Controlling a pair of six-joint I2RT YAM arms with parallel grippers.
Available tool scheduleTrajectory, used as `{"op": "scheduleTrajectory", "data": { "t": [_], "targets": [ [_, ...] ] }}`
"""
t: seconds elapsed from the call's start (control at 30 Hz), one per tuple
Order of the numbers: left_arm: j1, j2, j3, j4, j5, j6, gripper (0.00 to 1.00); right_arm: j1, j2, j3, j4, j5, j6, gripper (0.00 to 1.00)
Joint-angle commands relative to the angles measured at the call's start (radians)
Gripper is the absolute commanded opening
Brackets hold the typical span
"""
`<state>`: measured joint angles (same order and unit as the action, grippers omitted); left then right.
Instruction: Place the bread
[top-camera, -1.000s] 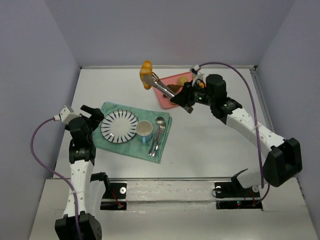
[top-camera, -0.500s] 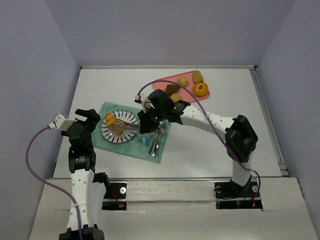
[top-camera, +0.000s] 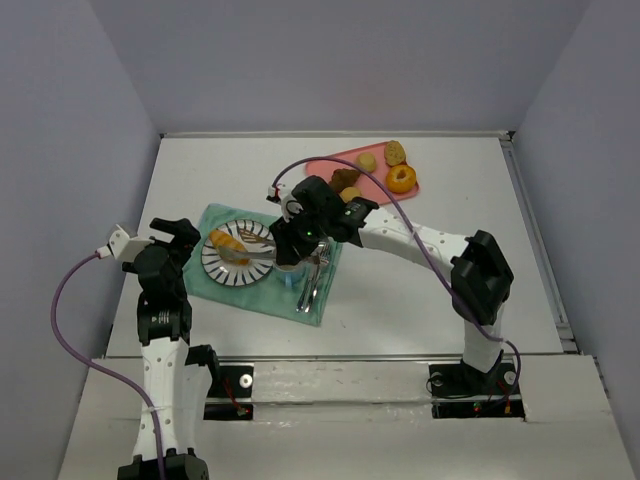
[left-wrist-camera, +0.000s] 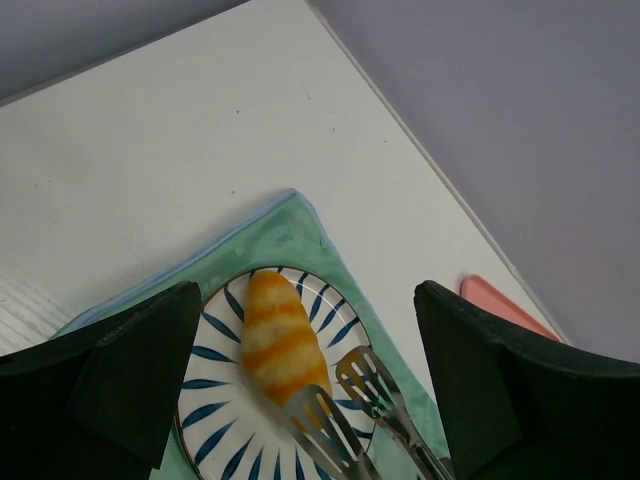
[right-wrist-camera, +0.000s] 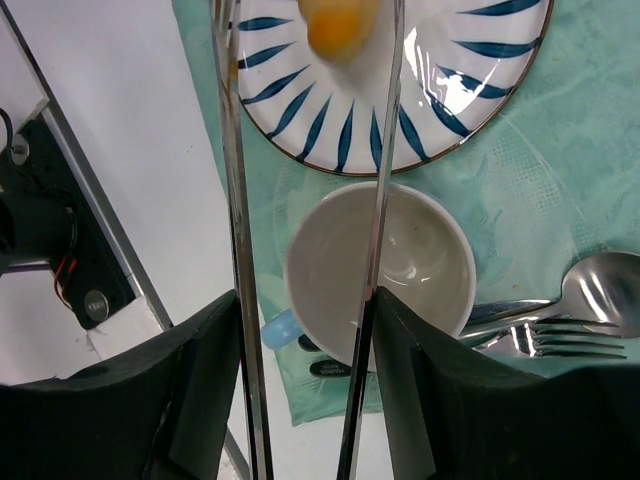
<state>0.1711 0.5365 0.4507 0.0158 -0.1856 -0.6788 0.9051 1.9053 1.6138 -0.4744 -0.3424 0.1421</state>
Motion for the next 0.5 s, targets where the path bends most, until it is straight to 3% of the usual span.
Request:
{"op": "scheduleTrajectory", "data": {
  "t": [0.0, 0.47],
  "targets": [
    [-0.002, -0.004, -0.01, 0.026, -0.014, -0.001, 0.99, 0.011, -0.011, 0.063, -0.016, 0.02, -0.002, 0.59],
    [-0.001, -0.006, -0.009, 0.027, -0.011, 0.001, 0.99, 0.011, -0.014, 0.213, 0.01, 0.035, -0.013, 0.52]
  ]
}}
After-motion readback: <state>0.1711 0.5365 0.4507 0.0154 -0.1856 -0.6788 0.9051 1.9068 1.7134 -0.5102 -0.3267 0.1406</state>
